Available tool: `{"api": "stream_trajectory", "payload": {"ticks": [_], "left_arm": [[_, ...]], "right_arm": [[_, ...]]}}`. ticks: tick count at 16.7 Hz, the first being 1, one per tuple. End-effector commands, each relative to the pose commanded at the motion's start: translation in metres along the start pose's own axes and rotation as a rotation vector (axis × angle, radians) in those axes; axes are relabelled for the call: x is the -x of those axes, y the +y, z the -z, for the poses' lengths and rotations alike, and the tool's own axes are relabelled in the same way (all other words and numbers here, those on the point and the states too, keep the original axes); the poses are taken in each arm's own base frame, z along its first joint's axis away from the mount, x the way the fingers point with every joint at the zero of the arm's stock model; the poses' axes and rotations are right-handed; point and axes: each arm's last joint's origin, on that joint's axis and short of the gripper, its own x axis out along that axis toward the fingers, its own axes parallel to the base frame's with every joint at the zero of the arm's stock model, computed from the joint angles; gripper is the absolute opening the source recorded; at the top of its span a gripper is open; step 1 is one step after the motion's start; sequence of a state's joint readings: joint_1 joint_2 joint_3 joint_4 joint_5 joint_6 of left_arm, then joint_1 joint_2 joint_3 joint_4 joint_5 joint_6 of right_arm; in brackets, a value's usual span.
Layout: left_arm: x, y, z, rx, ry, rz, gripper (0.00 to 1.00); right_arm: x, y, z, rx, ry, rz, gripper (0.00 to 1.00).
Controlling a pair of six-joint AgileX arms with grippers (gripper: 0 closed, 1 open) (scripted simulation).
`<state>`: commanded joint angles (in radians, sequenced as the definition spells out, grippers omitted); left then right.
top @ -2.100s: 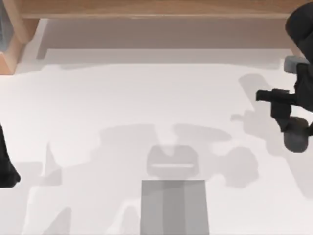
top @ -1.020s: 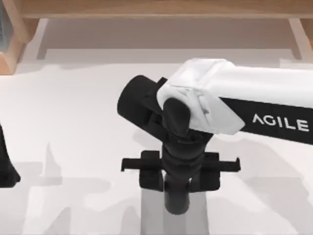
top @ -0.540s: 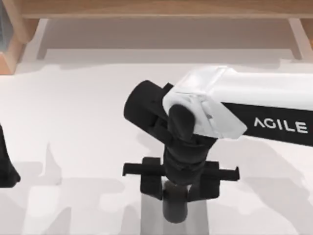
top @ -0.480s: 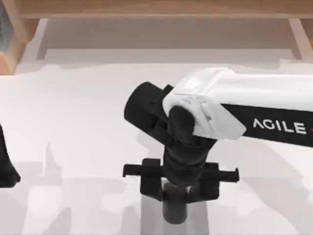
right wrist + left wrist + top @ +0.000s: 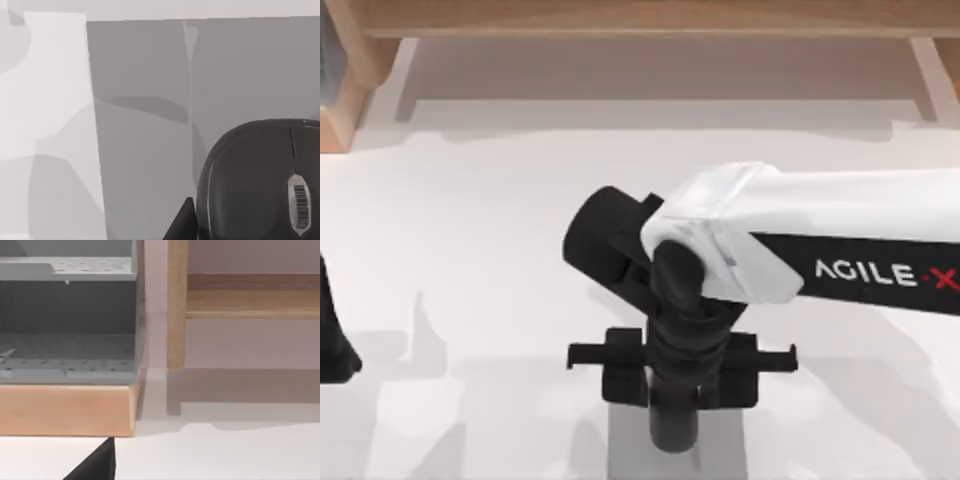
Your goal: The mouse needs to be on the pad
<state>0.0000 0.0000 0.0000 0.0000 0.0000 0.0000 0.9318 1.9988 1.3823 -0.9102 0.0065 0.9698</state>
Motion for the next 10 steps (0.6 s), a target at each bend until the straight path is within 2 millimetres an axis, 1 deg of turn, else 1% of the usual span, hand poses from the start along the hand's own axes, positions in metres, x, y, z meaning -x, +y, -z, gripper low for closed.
{"api": "stream_trajectory", "payload": {"ticks": [2, 6, 10], "left_arm": [[0.0000, 0.0000, 0.0000, 0.000, 0.000, 0.000, 1.00], [0.0000, 0.0000, 0.0000, 0.000, 0.000, 0.000, 1.00], [0.0000, 0.0000, 0.0000, 0.000, 0.000, 0.000, 1.00]], "right_arm": [[-0.0078, -0.0003, 0.0013, 0.005, -0.007, 0.025, 0.00], [-0.0084, -0.0004, 0.0014, 0.005, -0.007, 0.027, 0.00], [-0.0084, -0.0004, 0.0014, 0.005, -0.007, 0.027, 0.30]]}}
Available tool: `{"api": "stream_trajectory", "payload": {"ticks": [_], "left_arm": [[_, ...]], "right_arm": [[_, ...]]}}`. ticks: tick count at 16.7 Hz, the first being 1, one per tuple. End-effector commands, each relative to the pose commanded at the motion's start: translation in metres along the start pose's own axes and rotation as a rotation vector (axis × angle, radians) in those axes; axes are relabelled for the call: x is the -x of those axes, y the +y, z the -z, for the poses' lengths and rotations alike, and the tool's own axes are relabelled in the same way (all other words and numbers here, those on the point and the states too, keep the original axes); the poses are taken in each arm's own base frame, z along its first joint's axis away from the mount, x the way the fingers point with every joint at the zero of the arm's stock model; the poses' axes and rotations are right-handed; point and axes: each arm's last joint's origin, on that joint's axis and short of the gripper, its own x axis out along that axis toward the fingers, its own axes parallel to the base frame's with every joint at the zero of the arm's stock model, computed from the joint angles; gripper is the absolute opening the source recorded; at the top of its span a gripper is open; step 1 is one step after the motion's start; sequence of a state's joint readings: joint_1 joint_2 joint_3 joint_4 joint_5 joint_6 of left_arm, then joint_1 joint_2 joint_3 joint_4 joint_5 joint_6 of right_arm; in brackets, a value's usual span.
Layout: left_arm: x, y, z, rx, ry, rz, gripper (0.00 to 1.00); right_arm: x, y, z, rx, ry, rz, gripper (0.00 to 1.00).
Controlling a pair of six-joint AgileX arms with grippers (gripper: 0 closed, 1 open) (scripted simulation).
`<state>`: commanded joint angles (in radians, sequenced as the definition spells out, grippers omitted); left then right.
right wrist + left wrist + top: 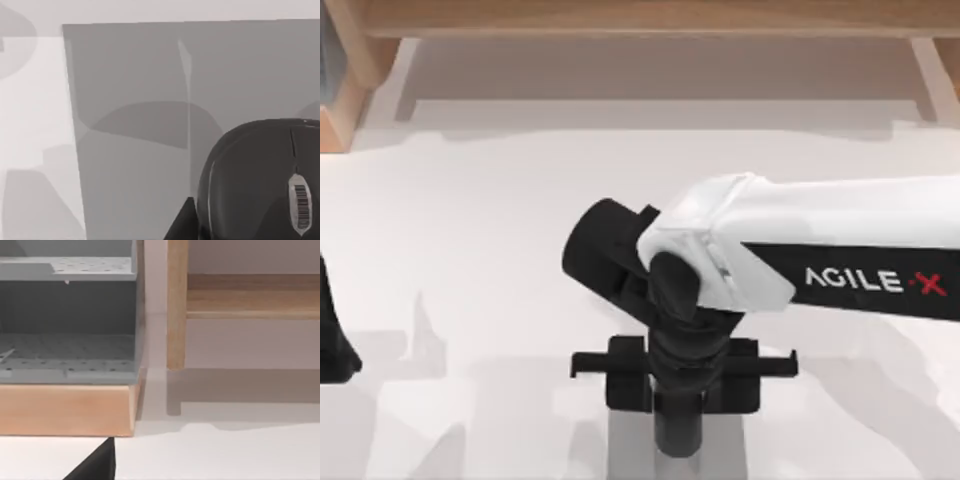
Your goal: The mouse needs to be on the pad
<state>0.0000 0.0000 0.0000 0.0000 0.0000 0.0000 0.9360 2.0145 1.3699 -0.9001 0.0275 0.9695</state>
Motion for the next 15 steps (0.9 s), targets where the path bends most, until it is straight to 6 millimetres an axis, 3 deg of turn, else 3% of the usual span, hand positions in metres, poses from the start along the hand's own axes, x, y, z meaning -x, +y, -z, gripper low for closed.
{"api": "stream_trajectory", "payload": {"ticks": [9, 15], "left_arm": [[0.0000, 0.0000, 0.0000, 0.000, 0.000, 0.000, 1.00], [0.0000, 0.0000, 0.0000, 0.000, 0.000, 0.000, 1.00]], "right_arm": [[0.0000, 0.0000, 0.0000, 0.000, 0.000, 0.000, 0.98], [0.0000, 0.0000, 0.0000, 0.000, 0.000, 0.000, 1.00]]}}
